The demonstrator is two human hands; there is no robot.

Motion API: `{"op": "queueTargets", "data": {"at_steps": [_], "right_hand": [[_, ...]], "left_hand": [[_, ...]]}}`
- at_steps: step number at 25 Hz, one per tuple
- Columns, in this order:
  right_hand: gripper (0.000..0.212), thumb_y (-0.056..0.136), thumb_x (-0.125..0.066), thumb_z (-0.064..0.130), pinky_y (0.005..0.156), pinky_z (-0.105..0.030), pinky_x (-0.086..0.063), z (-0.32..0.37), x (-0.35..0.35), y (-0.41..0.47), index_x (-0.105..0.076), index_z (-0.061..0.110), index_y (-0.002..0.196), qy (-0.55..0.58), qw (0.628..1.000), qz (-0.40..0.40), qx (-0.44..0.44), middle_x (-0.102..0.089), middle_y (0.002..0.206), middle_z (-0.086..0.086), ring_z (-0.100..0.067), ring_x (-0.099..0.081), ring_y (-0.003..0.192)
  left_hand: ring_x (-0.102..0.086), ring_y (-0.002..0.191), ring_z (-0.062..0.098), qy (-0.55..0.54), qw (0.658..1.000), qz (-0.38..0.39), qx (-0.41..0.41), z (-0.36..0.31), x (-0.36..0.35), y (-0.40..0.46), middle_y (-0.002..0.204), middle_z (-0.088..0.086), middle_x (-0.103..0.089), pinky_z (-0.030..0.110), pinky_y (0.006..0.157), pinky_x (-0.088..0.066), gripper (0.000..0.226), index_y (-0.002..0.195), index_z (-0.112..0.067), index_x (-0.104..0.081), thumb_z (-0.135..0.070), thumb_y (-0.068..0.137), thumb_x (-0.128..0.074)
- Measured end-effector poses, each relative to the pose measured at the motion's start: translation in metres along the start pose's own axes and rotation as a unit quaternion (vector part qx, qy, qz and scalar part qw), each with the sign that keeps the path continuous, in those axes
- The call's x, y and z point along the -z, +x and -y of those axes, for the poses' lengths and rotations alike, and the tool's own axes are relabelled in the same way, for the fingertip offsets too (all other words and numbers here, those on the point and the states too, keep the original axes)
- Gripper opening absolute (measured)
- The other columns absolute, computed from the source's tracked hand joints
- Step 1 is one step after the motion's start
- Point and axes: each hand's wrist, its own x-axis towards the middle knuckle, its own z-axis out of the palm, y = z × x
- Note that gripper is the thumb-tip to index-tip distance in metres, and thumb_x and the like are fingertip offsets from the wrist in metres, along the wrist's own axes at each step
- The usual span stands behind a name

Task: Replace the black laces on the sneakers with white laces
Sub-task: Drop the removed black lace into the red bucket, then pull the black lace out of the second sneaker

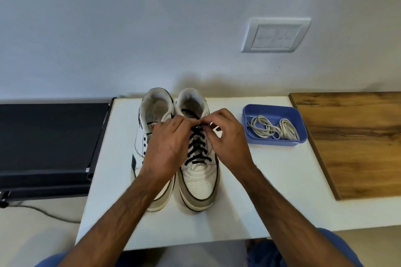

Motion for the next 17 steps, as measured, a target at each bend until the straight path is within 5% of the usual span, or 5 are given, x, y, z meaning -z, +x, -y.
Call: {"op": "queueTargets", "data": {"at_steps": [5,10,13,17], "right_hand": [[0.026,0.100,-0.054,0.003,0.087,-0.009,-0.043,-0.005,0.002,0.004,-0.067,0.010,0.122,-0.012,1.000,-0.007,0.003,-0.055,0.108,-0.004,-0.002,-0.056,0.099],[0.017,0.100,-0.047,0.002,0.080,-0.017,-0.042,0.002,0.003,0.010,-0.060,0.013,0.098,0.067,0.994,0.010,-0.090,-0.061,0.100,-0.001,-0.009,-0.058,0.094],[0.021,0.091,-0.042,0.000,0.065,-0.022,-0.040,0.006,0.011,0.021,-0.054,0.014,0.081,0.296,0.933,0.005,-0.206,-0.065,0.077,0.004,-0.008,-0.059,0.072],[0.009,0.082,-0.043,0.006,0.056,-0.027,-0.030,0.011,0.034,0.027,-0.052,0.009,0.083,0.512,0.839,-0.024,-0.181,-0.052,0.065,0.001,-0.012,-0.043,0.058]], "left_hand": [[-0.060,0.099,0.024,-0.012,0.999,-0.032,0.036,0.011,-0.001,0.000,0.105,0.006,-0.066,0.039,0.082,-0.044,0.026,0.114,-0.010,-0.068,0.003,0.092,-0.062],[-0.053,0.105,0.027,0.008,0.994,-0.014,0.109,0.012,0.005,0.003,0.111,0.012,-0.056,0.028,0.085,-0.026,0.043,0.122,-0.010,-0.065,-0.015,0.094,-0.033],[-0.047,0.112,0.026,0.011,0.990,0.000,0.142,0.012,0.005,0.001,0.113,0.010,-0.053,0.033,0.083,-0.023,0.035,0.115,-0.013,-0.062,-0.011,0.094,-0.034],[-0.047,0.109,0.022,-0.034,0.988,-0.015,0.149,0.011,0.006,0.001,0.110,0.003,-0.053,0.033,0.081,-0.023,0.024,0.103,-0.015,-0.058,-0.009,0.098,-0.036]]}}
